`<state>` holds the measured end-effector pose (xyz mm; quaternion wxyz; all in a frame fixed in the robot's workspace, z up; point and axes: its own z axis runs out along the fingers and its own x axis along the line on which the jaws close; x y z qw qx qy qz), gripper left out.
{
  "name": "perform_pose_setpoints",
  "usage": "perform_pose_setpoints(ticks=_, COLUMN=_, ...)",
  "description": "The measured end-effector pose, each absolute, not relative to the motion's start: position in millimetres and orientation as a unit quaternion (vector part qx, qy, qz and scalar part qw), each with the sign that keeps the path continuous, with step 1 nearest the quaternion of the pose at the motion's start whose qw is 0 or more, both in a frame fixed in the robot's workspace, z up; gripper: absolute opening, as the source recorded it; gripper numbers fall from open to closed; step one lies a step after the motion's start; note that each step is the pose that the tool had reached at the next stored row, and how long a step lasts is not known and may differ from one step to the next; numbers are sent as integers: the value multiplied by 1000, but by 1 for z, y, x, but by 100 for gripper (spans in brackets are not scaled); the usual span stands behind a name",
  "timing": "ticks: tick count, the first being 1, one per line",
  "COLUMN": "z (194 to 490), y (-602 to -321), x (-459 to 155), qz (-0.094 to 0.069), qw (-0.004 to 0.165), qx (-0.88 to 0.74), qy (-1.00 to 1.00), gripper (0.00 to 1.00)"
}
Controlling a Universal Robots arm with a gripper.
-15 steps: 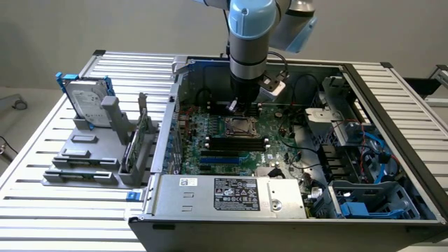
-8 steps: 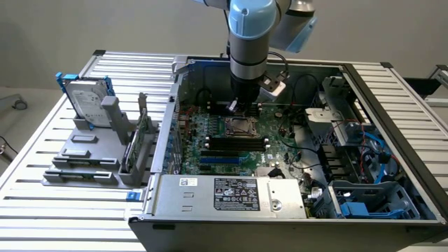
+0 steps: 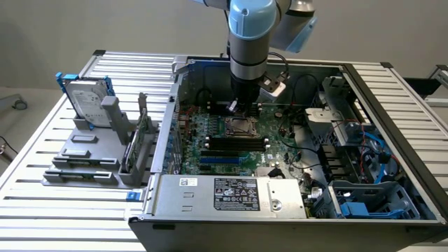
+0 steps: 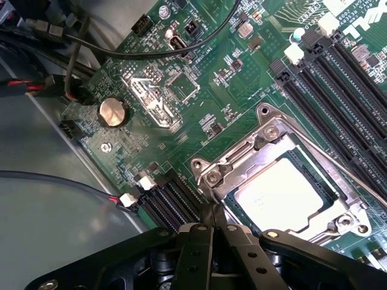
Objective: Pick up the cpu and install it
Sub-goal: 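Install the first cpu locking lever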
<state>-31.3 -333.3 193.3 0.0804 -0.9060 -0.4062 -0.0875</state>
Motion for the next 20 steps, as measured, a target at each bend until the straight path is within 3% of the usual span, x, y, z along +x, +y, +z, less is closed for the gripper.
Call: perform_pose_setpoints(ticks=20, z=195, y=-335, x=-30, qz=-87, qw=81, qx=-910, qy=-397, gripper=11)
